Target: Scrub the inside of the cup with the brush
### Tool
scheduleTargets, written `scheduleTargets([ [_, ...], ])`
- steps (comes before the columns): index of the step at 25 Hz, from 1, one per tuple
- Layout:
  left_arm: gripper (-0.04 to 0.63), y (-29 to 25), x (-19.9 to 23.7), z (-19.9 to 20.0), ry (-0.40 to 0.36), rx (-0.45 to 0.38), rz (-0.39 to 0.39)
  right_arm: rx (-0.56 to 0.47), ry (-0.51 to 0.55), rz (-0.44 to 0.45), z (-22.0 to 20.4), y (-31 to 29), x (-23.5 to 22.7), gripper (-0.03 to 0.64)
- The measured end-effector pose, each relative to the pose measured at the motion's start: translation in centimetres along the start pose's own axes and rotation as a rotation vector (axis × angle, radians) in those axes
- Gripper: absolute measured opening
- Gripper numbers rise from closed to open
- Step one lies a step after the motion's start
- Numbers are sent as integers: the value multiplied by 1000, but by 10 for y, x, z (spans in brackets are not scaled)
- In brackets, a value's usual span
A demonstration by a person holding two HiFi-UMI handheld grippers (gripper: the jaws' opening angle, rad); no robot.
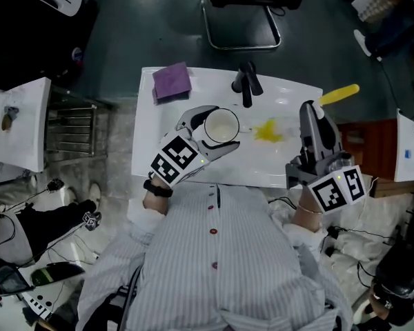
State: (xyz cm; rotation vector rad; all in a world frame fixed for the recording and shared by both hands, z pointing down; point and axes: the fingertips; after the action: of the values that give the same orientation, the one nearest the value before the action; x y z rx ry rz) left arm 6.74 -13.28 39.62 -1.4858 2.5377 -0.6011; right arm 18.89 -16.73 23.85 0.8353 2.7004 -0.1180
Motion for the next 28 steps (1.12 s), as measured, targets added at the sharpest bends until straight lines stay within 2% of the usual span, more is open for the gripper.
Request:
scheduleTargets([
  [9, 402, 0, -8, -5, -17, 30, -33, -71, 67, 50, 42, -16, 20, 58],
  [16, 402, -3, -15, -3, -30, 35, -45, -143, 105, 212, 71, -34, 79, 57],
  [21, 402, -1, -21, -1, -26, 33, -45, -90, 131, 315, 54, -44, 119, 57],
  [28, 402, 7, -28, 0, -39, 31, -42, 31, 133, 350, 8, -52, 133, 58],
])
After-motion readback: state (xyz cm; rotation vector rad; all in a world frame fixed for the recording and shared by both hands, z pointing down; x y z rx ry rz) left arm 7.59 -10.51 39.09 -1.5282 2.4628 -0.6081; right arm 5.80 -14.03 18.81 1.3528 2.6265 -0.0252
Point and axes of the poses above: the fingertips, and each gripper's own axes: y backward along the fingers, x to its left, z out of its top, and after that the axes turned 7 degrees about z, right-handed
